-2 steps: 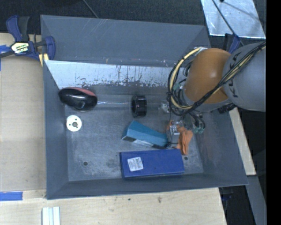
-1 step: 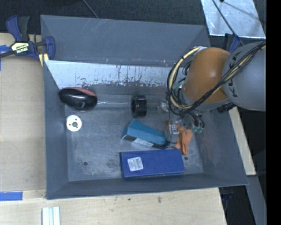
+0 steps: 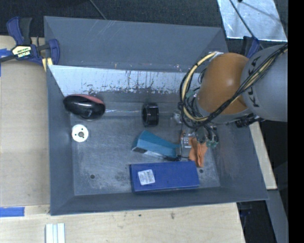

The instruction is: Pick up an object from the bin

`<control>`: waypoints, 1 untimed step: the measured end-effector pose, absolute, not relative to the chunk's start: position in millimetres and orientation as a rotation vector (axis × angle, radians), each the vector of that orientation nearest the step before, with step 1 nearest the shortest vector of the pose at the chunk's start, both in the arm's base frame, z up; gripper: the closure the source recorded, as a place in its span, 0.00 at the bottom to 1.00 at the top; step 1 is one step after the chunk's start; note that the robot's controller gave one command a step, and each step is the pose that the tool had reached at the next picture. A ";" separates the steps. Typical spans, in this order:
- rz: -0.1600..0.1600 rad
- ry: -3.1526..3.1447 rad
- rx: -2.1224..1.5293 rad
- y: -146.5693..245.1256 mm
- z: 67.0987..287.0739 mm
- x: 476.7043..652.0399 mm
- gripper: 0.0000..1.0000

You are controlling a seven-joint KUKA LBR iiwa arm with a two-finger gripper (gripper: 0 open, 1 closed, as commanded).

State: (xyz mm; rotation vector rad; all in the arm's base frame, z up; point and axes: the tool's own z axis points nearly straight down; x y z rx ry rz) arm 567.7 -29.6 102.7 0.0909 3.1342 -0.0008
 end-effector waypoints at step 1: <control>-0.009 3.147 0.127 -19.7 74.1 567.4 0.00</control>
Offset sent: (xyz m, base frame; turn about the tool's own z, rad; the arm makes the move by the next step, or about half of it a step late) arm -0.0075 0.0110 -0.0327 0.1642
